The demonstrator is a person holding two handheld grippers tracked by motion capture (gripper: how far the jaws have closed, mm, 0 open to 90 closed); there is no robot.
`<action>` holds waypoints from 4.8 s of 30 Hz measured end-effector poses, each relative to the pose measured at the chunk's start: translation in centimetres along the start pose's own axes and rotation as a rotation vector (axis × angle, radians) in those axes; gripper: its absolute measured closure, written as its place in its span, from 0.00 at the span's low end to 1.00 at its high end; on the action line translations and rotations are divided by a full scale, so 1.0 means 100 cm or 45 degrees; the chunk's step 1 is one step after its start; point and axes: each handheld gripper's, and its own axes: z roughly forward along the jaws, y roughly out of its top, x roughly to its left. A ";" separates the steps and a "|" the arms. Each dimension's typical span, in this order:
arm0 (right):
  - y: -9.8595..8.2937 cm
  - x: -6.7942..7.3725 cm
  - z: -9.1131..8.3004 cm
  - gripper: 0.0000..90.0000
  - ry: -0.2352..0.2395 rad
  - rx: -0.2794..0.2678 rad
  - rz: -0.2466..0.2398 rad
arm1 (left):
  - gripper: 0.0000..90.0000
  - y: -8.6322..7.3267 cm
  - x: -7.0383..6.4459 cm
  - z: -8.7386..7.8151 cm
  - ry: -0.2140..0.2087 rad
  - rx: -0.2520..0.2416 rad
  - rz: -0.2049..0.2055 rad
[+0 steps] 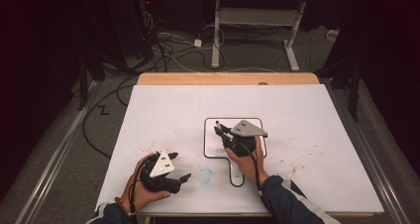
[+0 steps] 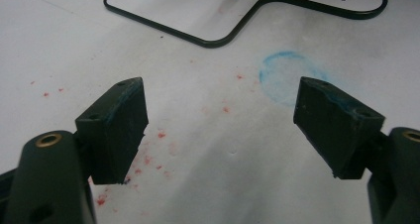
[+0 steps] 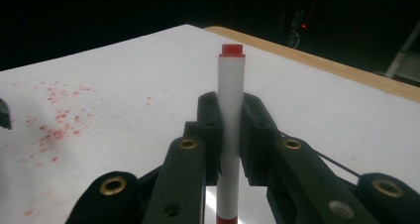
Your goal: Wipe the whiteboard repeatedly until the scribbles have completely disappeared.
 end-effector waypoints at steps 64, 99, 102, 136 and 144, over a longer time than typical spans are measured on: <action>-0.023 -0.076 -0.058 0.91 -0.202 0.018 0.078 | 0.23 0.001 -0.001 0.004 -0.010 0.016 0.010; -0.009 -0.048 -0.021 0.91 -0.120 0.029 0.011 | 0.23 0.000 0.000 0.003 -0.009 0.012 0.005; -0.006 -0.037 -0.014 0.91 -0.074 0.025 -0.002 | 0.23 0.001 0.000 0.003 -0.009 0.015 0.005; -0.005 -0.030 -0.014 0.91 -0.031 0.061 -0.005 | 0.23 -0.001 0.000 0.002 -0.012 0.014 0.000; -0.010 -0.033 -0.031 0.91 -0.052 0.069 -0.042 | 0.23 0.002 -0.002 0.004 -0.013 0.020 0.007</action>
